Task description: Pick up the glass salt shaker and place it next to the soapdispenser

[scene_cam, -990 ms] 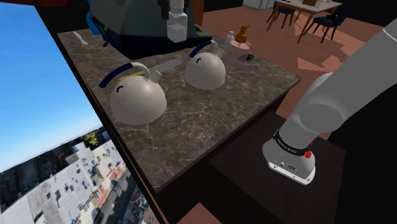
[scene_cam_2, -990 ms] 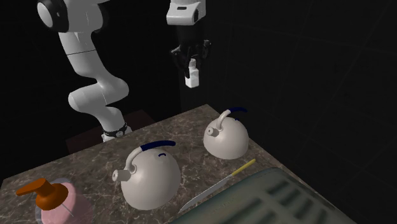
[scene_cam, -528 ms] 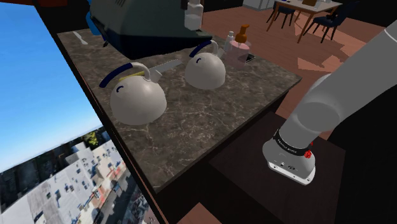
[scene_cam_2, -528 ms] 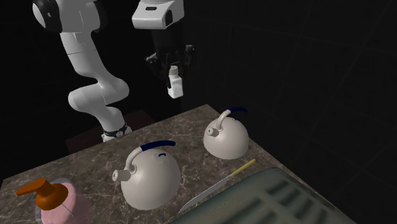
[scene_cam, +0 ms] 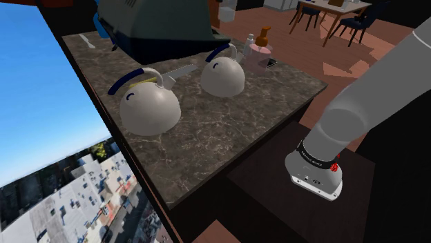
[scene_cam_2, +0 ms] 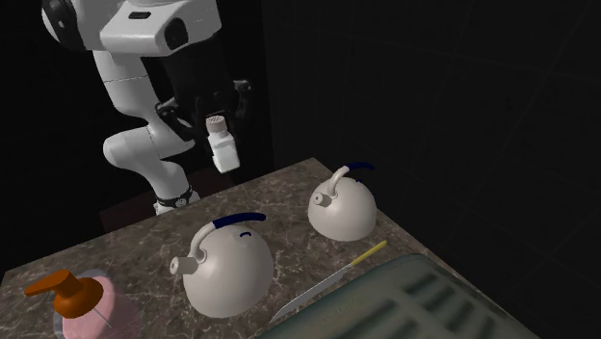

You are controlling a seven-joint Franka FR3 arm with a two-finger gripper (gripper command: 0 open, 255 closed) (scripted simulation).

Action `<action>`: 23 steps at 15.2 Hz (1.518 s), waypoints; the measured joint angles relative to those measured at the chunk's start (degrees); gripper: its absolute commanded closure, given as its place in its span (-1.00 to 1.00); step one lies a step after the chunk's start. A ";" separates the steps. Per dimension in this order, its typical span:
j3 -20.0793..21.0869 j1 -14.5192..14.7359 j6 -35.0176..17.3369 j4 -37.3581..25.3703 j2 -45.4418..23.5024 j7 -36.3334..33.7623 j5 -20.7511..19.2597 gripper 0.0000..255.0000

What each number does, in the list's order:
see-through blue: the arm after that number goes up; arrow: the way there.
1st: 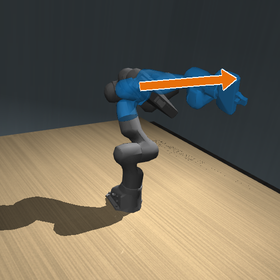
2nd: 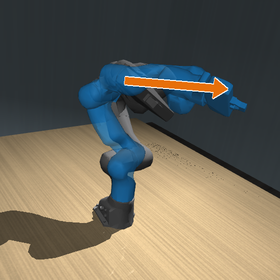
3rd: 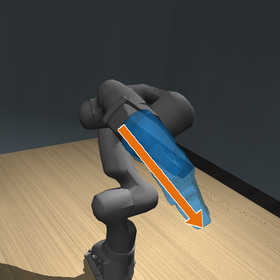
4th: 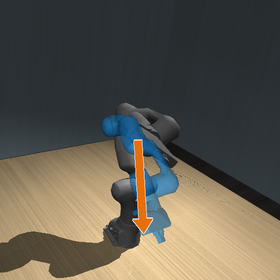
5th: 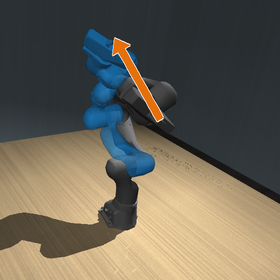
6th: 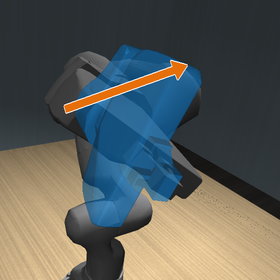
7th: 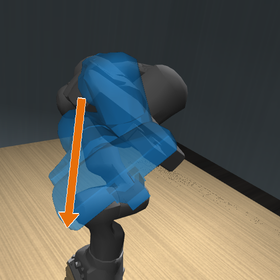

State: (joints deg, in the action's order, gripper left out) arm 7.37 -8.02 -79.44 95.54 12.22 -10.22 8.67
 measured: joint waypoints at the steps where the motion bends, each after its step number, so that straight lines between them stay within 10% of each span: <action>1: -0.83 -0.55 -0.03 -0.31 -0.52 1.40 -0.33 1.00; 23: -13.82 -13.10 7.14 -29.60 -25.36 26.42 -2.52 1.00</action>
State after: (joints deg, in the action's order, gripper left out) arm -6.45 -21.12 -72.29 65.95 -13.14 16.21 6.15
